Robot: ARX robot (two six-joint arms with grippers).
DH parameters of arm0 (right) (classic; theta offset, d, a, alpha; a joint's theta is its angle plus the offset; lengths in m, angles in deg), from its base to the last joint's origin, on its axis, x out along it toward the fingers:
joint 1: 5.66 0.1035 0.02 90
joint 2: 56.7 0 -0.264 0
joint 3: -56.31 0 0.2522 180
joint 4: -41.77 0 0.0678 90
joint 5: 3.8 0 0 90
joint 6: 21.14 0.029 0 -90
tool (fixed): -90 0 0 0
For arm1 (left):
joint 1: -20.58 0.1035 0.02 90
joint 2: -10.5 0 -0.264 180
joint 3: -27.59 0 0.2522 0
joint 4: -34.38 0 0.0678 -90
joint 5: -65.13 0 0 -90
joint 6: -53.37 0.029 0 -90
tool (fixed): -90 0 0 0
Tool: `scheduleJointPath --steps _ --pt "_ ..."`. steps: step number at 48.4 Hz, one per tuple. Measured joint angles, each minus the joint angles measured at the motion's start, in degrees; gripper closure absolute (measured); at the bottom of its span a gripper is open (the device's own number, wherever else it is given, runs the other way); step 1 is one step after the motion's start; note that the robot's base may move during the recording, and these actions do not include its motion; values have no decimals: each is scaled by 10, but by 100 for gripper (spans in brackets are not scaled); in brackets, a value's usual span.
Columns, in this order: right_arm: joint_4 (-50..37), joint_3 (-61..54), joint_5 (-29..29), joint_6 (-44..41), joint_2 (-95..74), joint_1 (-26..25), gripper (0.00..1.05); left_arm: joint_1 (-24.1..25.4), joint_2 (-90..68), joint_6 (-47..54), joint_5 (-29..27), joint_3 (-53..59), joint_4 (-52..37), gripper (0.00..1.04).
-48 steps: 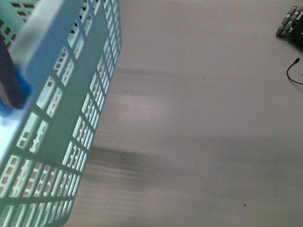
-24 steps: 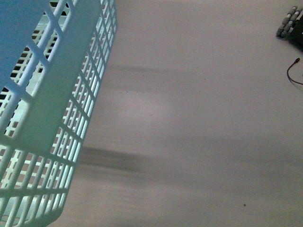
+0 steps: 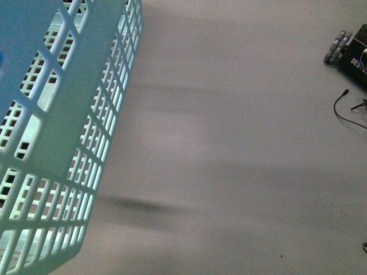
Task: Pick lemon and mango into basket
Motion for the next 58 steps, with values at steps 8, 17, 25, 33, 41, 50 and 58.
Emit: scheduleJointPath --steps 8,17,25,33,41,50,58 --pt "0 0 0 0 0 0 9 0 0 -1 0 0 0 100" --pt "0 0 0 0 0 0 9 0 0 0 0 0 0 100" --pt "0 0 0 0 0 0 9 0 0 0 0 0 0 100" --pt "0 0 0 0 0 0 9 0 0 -1 0 0 0 100" --pt "0 0 0 0 0 0 9 0 0 -1 0 0 0 100" --pt "0 0 0 0 0 0 9 0 0 -1 0 0 0 100" --pt "0 0 0 0 0 0 9 0 0 0 0 0 0 100"
